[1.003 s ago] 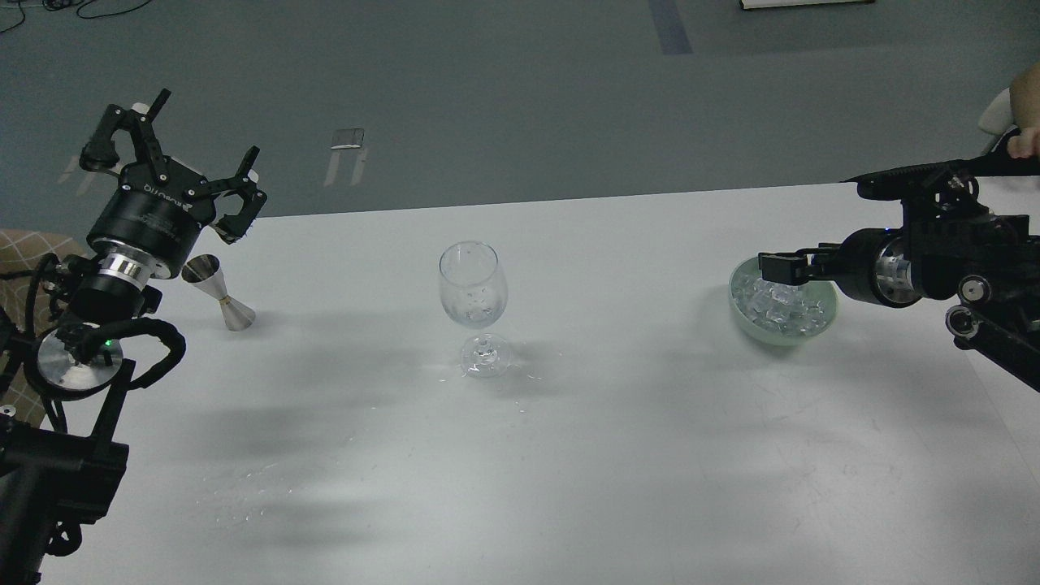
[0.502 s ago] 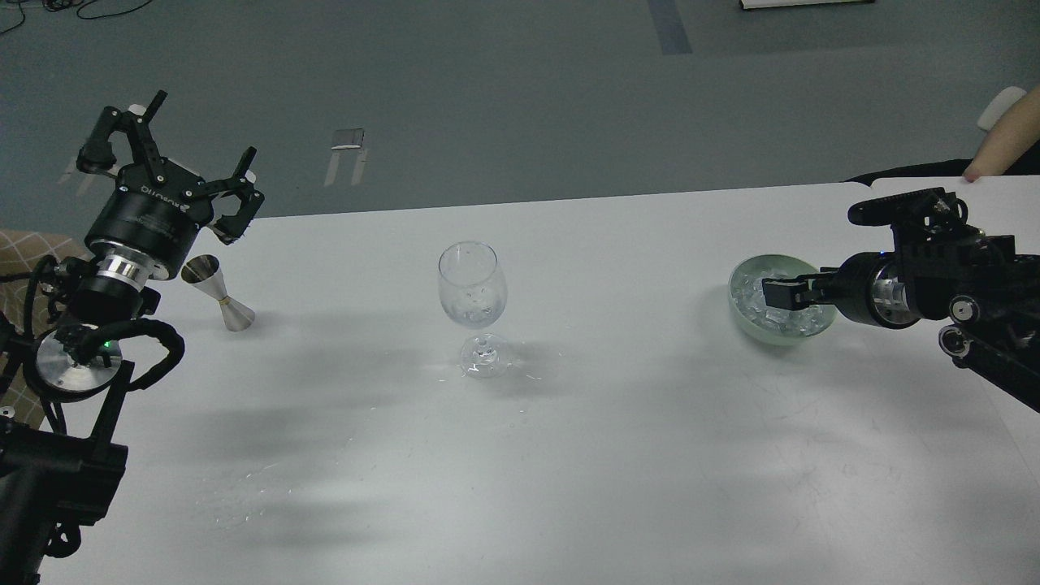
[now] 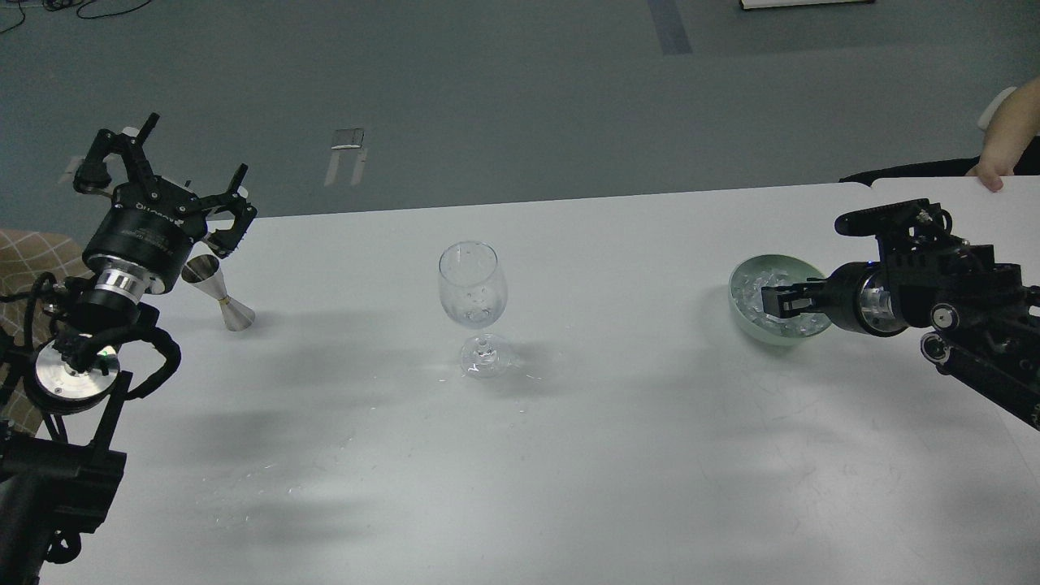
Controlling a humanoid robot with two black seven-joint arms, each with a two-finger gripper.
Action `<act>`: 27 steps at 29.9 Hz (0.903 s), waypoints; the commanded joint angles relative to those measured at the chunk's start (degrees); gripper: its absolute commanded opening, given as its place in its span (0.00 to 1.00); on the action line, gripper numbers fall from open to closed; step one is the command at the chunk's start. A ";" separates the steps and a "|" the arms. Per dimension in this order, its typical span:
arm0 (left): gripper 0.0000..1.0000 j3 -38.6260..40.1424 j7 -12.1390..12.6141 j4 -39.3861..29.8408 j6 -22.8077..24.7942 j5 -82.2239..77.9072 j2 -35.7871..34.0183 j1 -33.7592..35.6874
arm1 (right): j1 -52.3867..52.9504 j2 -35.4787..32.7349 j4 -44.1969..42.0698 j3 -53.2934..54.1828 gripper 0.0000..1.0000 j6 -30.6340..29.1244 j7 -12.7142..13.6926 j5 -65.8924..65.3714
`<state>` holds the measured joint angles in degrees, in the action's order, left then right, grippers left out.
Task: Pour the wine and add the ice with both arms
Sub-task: 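Pick an ice cube from the green bowl with the right gripper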
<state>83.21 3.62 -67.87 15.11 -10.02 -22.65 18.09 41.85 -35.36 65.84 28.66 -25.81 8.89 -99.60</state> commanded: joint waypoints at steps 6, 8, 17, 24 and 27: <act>0.98 -0.07 0.08 0.20 0.00 0.00 -0.03 0.01 | 0.34 0.82 -1.16 0.00 0.50 0.06 0.34 -0.15; 0.98 -0.07 -0.01 0.54 0.09 0.00 -0.03 0.01 | 0.43 0.73 -1.16 0.00 0.47 0.06 0.34 -0.15; 0.98 0.02 -0.01 2.48 1.41 0.00 -0.03 0.01 | 0.34 0.73 -1.07 0.00 0.42 0.06 0.34 -0.06; 0.98 0.11 -0.01 2.48 1.41 0.00 -0.11 0.10 | 0.25 0.47 -1.07 0.00 0.38 0.06 0.34 0.11; 0.98 0.11 -0.01 2.48 1.41 0.00 -0.11 0.10 | 0.34 0.38 -1.07 0.00 0.36 0.06 0.34 0.20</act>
<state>83.32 3.60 -65.39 16.53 -10.02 -22.75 18.18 42.16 -34.89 64.73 28.64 -25.76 9.23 -99.47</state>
